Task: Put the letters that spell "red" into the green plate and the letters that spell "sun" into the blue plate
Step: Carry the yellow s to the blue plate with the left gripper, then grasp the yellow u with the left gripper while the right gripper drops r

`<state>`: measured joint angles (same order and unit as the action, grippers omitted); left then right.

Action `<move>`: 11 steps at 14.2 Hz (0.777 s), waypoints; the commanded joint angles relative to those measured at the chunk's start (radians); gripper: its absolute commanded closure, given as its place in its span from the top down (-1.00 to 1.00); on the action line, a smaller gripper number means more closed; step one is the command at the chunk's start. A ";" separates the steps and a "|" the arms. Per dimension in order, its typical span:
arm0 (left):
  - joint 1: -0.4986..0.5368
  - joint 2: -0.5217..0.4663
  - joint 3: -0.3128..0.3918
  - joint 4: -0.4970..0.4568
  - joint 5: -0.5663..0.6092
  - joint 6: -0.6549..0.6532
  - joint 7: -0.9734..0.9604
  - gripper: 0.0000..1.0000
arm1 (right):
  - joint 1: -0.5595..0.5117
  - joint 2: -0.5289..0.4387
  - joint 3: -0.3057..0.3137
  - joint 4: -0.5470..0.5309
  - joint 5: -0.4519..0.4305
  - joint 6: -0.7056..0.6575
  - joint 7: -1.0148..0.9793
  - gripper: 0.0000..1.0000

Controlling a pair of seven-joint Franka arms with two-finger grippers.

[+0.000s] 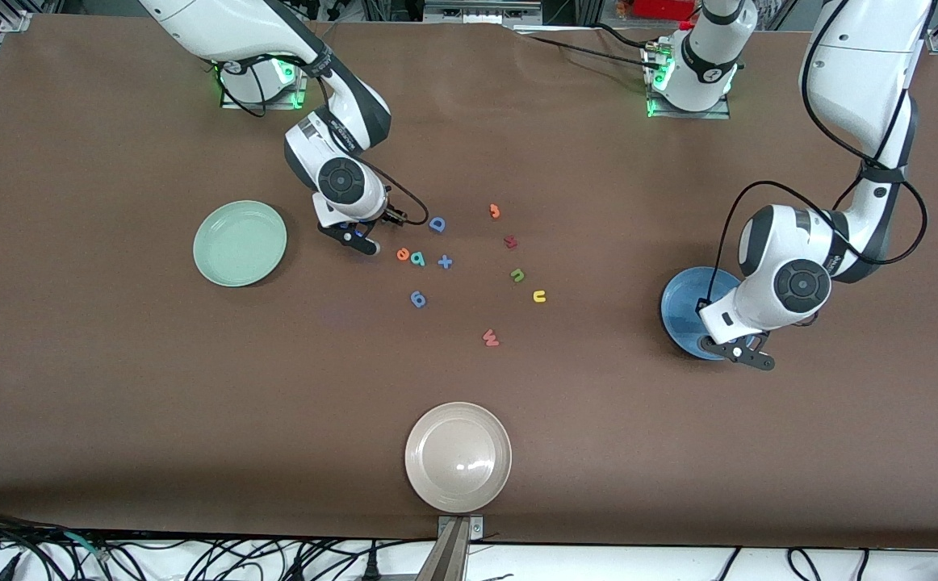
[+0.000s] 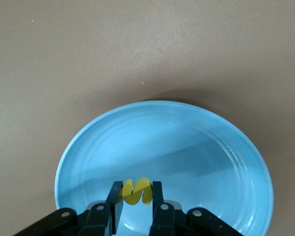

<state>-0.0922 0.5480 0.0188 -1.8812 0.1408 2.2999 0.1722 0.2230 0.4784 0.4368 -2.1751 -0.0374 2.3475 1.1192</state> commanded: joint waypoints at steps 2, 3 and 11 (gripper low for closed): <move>0.003 -0.013 -0.016 -0.007 0.011 0.015 0.020 1.00 | -0.001 -0.009 0.000 -0.064 -0.021 0.104 0.017 0.43; 0.002 -0.017 -0.026 -0.004 0.010 0.010 0.018 1.00 | -0.001 -0.009 0.000 -0.065 -0.021 0.104 0.017 0.43; -0.030 -0.076 -0.279 0.017 -0.035 -0.089 -0.336 1.00 | -0.001 -0.009 -0.001 -0.065 -0.021 0.102 0.019 -0.54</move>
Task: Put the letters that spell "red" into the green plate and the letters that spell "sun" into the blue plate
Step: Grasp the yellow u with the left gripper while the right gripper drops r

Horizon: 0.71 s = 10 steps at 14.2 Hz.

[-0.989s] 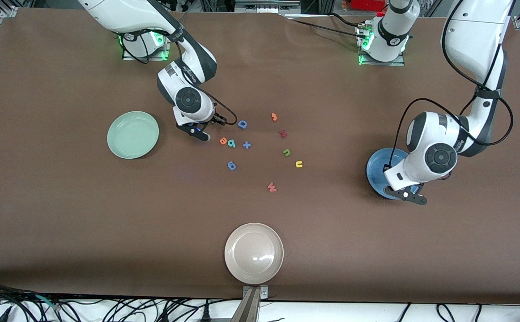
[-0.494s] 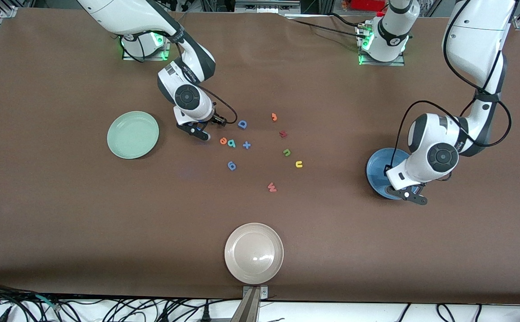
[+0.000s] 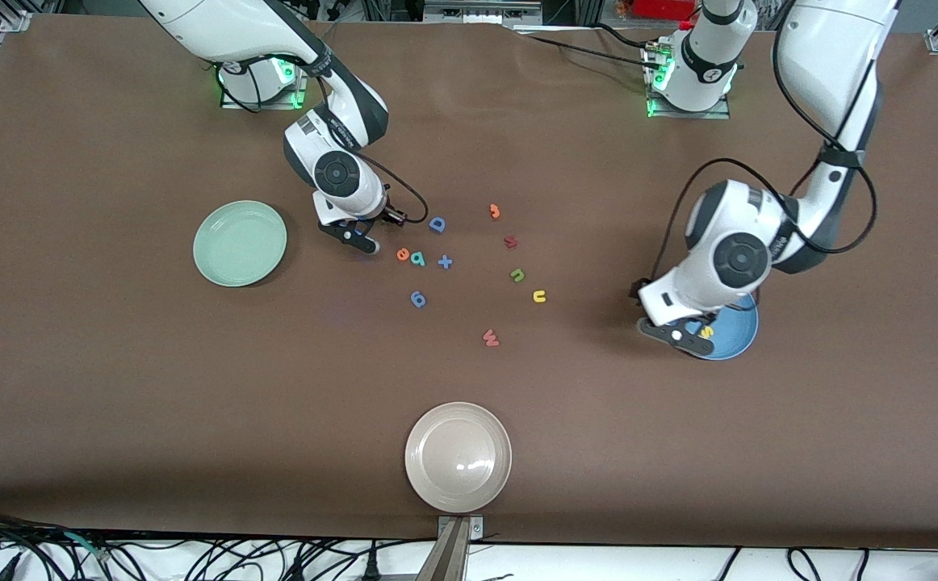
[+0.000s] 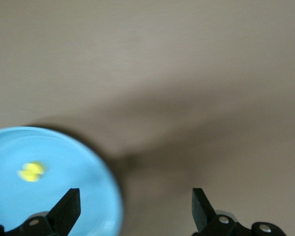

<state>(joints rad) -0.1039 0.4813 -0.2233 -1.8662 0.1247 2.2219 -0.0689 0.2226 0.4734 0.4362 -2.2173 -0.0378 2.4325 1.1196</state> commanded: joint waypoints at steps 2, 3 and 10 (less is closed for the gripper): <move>-0.097 -0.004 -0.045 0.007 -0.017 -0.011 -0.228 1.00 | 0.000 -0.004 -0.001 -0.022 -0.021 0.017 0.019 -0.70; -0.129 0.006 -0.045 0.008 -0.016 -0.005 -0.282 1.00 | 0.000 -0.004 -0.001 -0.022 -0.021 0.017 0.019 -0.73; -0.241 0.095 -0.044 0.019 -0.004 0.111 -0.497 1.00 | -0.005 -0.056 -0.008 0.010 -0.021 -0.064 0.020 -0.84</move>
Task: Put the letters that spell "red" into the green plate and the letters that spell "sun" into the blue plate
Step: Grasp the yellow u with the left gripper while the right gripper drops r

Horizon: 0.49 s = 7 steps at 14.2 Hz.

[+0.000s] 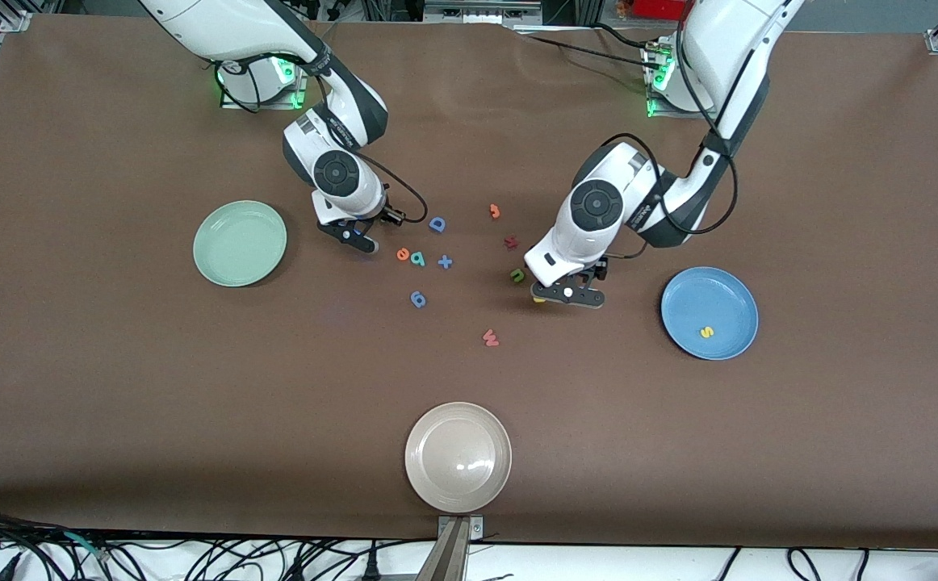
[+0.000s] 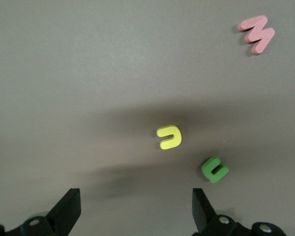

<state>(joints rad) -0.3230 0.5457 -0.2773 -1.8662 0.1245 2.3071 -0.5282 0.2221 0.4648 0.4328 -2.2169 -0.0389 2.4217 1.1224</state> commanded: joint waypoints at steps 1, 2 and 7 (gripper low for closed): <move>-0.025 0.042 0.009 0.019 -0.005 0.043 -0.050 1.00 | -0.009 -0.066 -0.014 0.035 -0.019 -0.116 0.004 -0.84; -0.030 0.052 0.009 0.021 -0.005 0.064 -0.071 1.00 | -0.010 -0.087 -0.037 0.067 -0.019 -0.194 -0.019 -0.84; -0.034 0.094 0.010 0.024 -0.005 0.152 -0.156 0.97 | -0.012 -0.140 -0.161 0.195 -0.006 -0.462 -0.244 -0.84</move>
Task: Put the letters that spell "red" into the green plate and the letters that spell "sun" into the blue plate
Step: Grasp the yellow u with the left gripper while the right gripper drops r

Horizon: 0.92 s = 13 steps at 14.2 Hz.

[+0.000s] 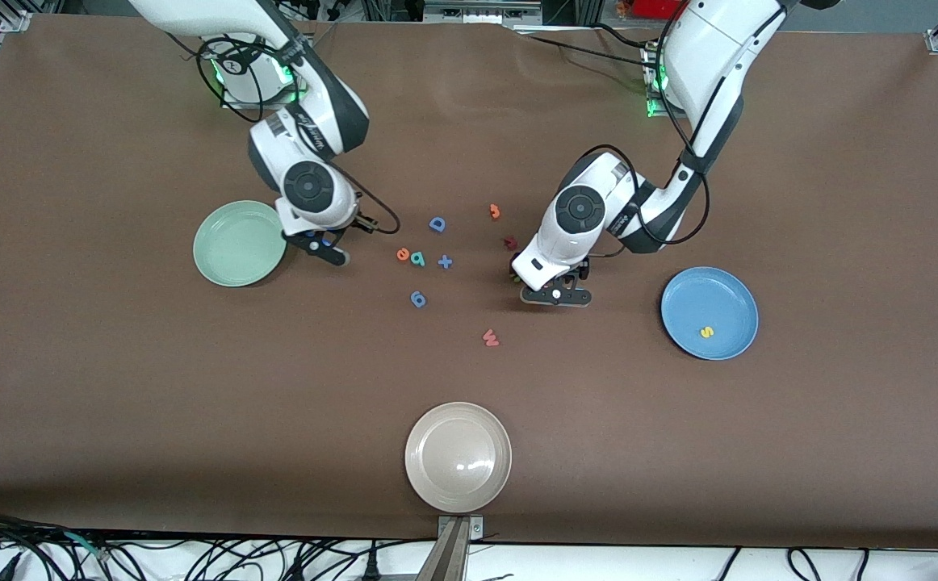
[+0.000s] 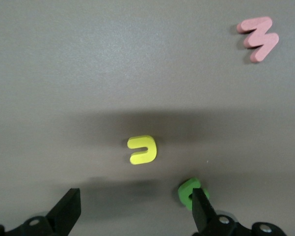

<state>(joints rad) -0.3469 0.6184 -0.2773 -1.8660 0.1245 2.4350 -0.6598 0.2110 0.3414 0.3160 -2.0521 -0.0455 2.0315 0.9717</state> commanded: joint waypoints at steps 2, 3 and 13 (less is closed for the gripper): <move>-0.007 0.026 0.015 0.025 -0.006 0.045 -0.024 0.96 | -0.001 -0.030 -0.118 0.033 0.004 -0.086 -0.233 -0.84; -0.007 0.030 0.016 0.025 -0.006 0.047 -0.026 0.96 | -0.001 -0.036 -0.153 0.030 0.004 -0.089 -0.304 -0.84; -0.006 0.067 0.021 0.053 -0.008 0.047 -0.049 0.23 | -0.001 -0.042 -0.437 -0.152 0.004 0.013 -0.792 -0.81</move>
<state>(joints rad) -0.3460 0.6708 -0.2617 -1.8412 0.1245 2.4806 -0.6998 0.2006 0.3224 -0.1063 -2.1268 -0.0452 1.9896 0.2132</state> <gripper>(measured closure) 0.335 0.683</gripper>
